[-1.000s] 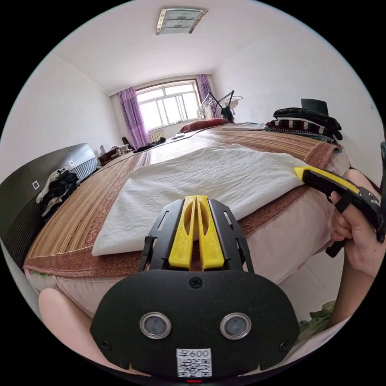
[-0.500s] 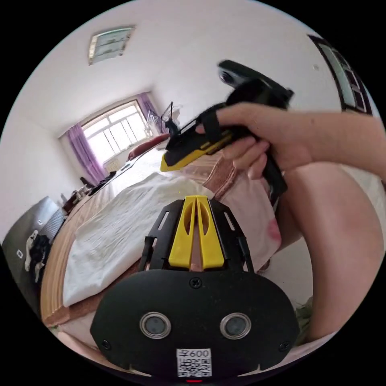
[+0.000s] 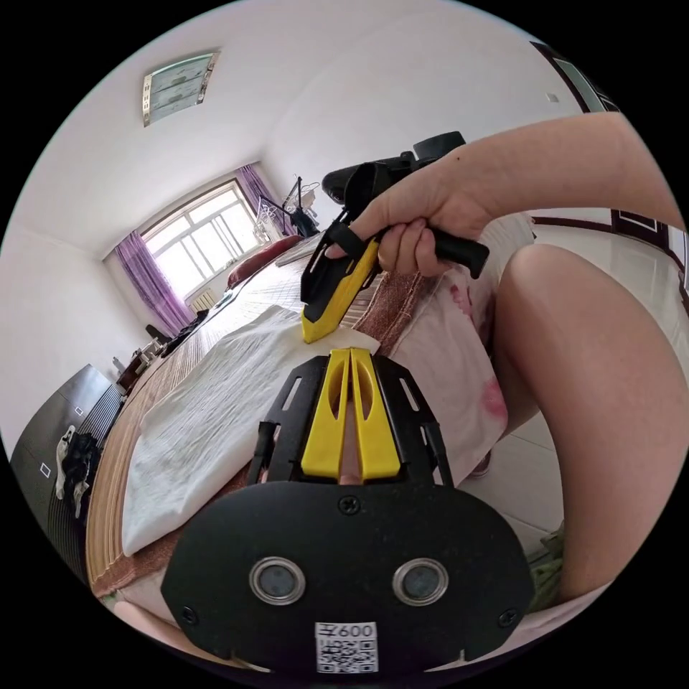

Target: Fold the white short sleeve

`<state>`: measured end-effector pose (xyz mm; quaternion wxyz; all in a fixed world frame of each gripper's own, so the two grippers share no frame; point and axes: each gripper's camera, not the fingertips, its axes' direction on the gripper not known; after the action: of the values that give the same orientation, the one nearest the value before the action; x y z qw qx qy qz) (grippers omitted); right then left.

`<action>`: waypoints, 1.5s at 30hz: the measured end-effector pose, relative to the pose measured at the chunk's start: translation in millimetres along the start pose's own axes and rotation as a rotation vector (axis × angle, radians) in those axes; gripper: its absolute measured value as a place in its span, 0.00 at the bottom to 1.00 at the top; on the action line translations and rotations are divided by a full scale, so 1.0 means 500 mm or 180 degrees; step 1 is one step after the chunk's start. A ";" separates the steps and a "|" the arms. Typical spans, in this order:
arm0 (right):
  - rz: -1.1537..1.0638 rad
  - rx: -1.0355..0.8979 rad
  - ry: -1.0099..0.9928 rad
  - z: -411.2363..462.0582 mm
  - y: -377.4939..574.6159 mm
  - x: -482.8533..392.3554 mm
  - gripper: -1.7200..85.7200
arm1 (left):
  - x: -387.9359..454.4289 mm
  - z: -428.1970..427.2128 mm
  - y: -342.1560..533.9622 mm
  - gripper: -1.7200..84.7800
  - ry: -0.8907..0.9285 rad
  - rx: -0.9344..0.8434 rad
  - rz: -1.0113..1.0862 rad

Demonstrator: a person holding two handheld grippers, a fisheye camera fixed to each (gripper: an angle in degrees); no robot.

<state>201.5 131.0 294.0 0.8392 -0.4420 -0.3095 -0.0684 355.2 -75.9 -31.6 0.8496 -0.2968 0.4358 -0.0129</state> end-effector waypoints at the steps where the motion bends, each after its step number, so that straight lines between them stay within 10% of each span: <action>1: 0.0003 0.0233 -0.0015 -0.027 -0.005 -0.006 0.01 | 0.002 0.002 0.000 0.02 -0.0007 0.0006 0.0004; 28: 0.0237 -0.0082 0.0738 -0.113 -0.306 -0.099 0.01 | 0.025 0.082 0.007 0.02 -0.0029 0.0119 0.0138; 45: 0.0298 0.0788 0.1145 -0.166 -0.367 -0.127 0.01 | 0.024 0.101 0.026 0.02 0.0009 0.0252 0.0103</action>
<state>117.5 -54.1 350.8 0.9310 -0.3302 -0.1399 -0.0685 397.0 -43.5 -24.7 0.8601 -0.2559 0.4409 -0.0168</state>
